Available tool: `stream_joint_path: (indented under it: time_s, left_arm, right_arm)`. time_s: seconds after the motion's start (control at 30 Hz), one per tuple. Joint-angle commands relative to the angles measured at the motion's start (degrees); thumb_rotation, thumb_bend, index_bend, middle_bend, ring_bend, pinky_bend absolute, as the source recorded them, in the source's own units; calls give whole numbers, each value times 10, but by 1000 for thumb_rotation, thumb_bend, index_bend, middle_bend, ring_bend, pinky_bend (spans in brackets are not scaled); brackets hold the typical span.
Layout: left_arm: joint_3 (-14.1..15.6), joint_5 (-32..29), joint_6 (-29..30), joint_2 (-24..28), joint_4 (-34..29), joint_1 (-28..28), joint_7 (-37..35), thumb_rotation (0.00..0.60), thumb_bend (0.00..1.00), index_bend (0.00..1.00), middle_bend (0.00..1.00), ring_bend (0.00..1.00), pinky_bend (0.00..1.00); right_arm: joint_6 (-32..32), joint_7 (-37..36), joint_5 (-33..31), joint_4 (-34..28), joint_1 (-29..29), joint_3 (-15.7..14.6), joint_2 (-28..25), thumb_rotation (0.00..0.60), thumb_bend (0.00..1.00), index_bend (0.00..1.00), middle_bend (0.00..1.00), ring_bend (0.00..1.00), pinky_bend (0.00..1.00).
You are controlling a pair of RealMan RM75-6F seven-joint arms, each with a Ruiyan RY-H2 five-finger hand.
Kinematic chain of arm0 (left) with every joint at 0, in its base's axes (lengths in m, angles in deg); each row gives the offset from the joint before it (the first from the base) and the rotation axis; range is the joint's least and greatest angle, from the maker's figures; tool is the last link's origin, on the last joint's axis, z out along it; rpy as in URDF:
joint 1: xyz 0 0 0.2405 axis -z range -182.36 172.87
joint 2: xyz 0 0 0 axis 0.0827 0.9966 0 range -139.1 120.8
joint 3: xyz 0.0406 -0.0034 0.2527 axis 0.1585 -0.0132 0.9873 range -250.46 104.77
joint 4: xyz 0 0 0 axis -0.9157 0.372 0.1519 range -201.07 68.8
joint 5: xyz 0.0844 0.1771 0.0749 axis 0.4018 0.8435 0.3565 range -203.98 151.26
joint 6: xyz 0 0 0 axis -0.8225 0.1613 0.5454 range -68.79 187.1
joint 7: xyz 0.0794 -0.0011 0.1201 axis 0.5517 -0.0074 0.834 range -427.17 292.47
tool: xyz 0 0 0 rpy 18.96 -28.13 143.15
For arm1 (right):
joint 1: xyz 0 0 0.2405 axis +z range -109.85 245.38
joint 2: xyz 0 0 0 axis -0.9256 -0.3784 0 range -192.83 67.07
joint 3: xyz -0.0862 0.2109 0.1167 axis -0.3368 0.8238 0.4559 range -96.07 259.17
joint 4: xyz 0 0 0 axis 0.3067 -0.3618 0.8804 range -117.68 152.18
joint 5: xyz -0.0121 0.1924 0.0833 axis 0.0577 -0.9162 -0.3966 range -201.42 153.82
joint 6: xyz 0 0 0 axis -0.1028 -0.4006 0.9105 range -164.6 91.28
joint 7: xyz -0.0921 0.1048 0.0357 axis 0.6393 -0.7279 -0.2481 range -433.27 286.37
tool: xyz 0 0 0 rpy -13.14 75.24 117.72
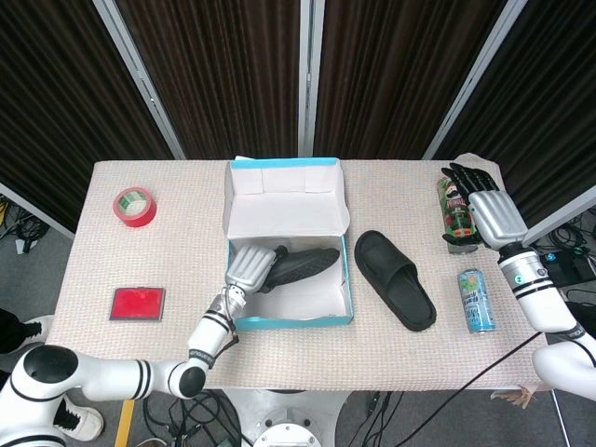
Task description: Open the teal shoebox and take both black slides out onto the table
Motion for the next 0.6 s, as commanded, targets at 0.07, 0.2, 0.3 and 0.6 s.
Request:
stream_joint_path:
  time_s: [0.07,0.2,0.3,0.6]
  left_arm:
    - [4,69,9,29,-21,-31,-67,600,439,597,676,688,871]
    - [1,112,22,52,-45,-49,-111,600,438,600,679,689,872]
    - [-7,141,35,79,-81,-66,-152,600,438,600,686,693,880]
    - [-28,216,140,184,-170,-163,-287,600,434,600,678,690,881]
  right_arm:
    - [0,-1,0,0,1,1,1,600,26,0,0,0,0]
    - [0,-2,1,-1,2,2,2,600,26,0,0,0,0]
    - [-1,-2,1,-1,3,3,2,600,26,0,0,0,0]
    - [-1,-1,1,-4,4,3,1,600,26,0,0,0,0]
